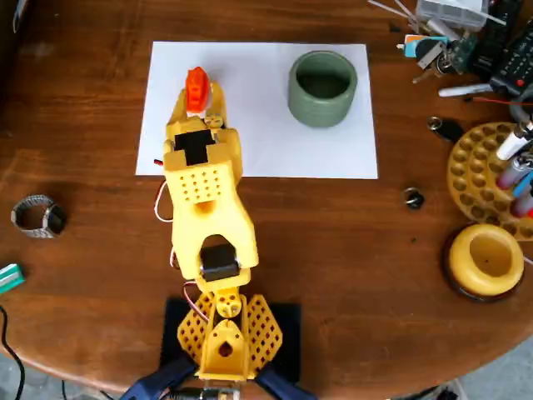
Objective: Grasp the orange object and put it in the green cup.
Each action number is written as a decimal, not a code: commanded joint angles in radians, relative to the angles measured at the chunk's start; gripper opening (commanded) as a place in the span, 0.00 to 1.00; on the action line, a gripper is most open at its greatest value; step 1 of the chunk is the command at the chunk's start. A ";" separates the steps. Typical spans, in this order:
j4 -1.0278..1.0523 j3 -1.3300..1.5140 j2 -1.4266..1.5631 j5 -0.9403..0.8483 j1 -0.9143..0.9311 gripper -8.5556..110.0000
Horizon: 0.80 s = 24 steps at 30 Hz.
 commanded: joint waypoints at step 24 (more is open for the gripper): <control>0.247 -0.252 -0.114 0.005 -0.025 0.29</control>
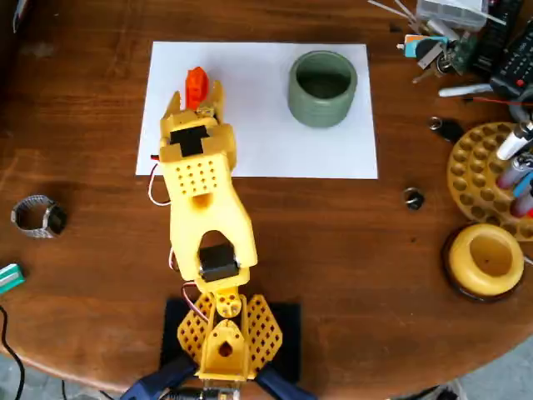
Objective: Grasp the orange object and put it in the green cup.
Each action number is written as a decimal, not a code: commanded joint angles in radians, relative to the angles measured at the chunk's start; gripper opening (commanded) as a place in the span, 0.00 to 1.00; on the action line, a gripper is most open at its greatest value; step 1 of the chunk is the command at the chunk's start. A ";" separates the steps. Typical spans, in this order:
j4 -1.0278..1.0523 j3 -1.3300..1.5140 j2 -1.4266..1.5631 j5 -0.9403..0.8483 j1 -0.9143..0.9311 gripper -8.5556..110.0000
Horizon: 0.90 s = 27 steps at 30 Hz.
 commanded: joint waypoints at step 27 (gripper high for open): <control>0.158 -0.252 -0.051 0.025 0.028 0.07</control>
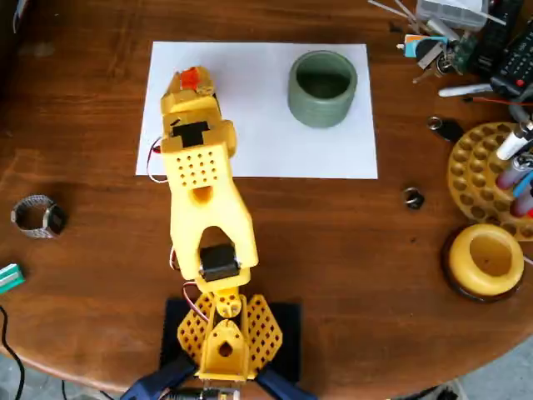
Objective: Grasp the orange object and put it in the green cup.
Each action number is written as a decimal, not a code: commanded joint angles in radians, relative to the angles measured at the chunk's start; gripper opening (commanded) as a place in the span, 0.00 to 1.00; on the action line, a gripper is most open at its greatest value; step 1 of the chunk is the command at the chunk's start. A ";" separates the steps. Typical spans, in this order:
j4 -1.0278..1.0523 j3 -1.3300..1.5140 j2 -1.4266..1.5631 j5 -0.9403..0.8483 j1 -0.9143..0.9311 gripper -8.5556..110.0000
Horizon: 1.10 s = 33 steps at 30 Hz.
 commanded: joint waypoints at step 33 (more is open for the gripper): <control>0.400 0.181 0.723 0.057 0.420 0.07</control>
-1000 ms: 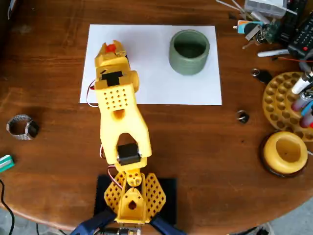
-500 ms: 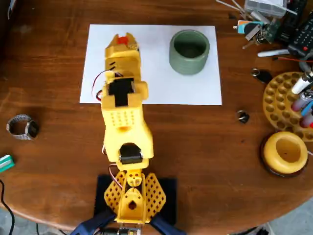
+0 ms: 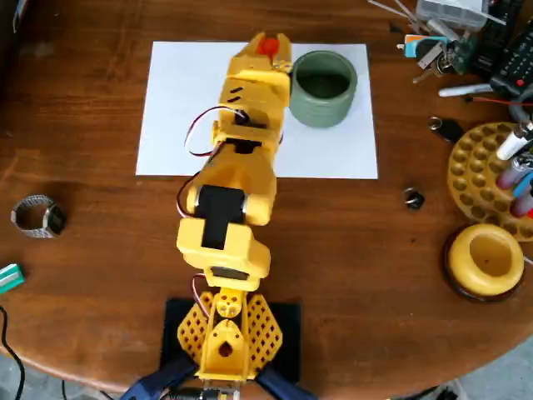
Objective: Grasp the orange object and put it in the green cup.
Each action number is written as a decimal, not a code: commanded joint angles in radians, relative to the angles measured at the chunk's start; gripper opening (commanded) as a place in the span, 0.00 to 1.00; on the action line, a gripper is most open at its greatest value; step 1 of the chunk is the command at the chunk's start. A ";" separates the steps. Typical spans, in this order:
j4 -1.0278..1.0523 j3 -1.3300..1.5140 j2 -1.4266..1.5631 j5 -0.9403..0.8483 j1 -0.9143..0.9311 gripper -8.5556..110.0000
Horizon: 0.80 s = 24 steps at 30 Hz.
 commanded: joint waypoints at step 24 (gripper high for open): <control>0.002 -0.204 -0.195 -0.002 0.224 0.07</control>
